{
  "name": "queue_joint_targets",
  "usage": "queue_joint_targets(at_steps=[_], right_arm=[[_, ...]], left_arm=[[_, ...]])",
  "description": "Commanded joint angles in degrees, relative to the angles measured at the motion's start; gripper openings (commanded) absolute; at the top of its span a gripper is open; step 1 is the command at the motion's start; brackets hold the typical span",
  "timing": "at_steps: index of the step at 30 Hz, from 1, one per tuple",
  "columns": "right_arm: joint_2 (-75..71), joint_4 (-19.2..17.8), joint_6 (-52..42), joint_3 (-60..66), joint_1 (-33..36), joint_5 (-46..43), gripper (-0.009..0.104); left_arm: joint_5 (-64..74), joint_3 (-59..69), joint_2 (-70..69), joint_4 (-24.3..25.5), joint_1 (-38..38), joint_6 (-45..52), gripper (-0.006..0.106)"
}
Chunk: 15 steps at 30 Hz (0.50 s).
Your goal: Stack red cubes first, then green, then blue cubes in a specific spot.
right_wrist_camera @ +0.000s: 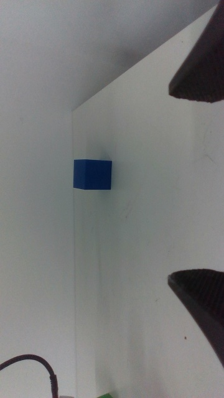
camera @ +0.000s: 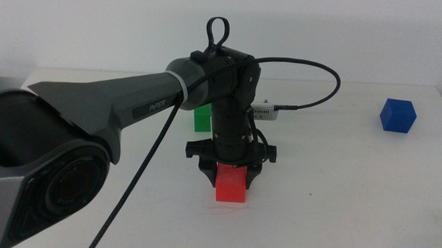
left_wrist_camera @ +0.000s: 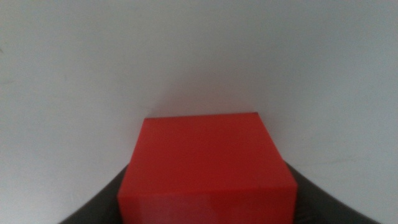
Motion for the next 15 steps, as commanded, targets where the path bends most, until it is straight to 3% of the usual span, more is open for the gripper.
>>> queue_joint_targets(at_steps=[1,6,15], right_arm=[[-1.3,-0.9,-0.5,-1.0,-0.4,-4.4,0.094],[-1.3,-0.9,-0.5,-1.0,-0.4,-4.4,0.094],[-1.3,-0.9,-0.5,-1.0,-0.4,-4.4,0.094]], left_arm=[[4.5,-1.6,-3.4,-0.4,-0.2,-0.5,0.066],[4.7,-1.6,-3.8,-0.4,-0.2,-0.4,0.093],[5.7,-1.6,-7.5,-0.3,-0.2,-0.4,0.094]])
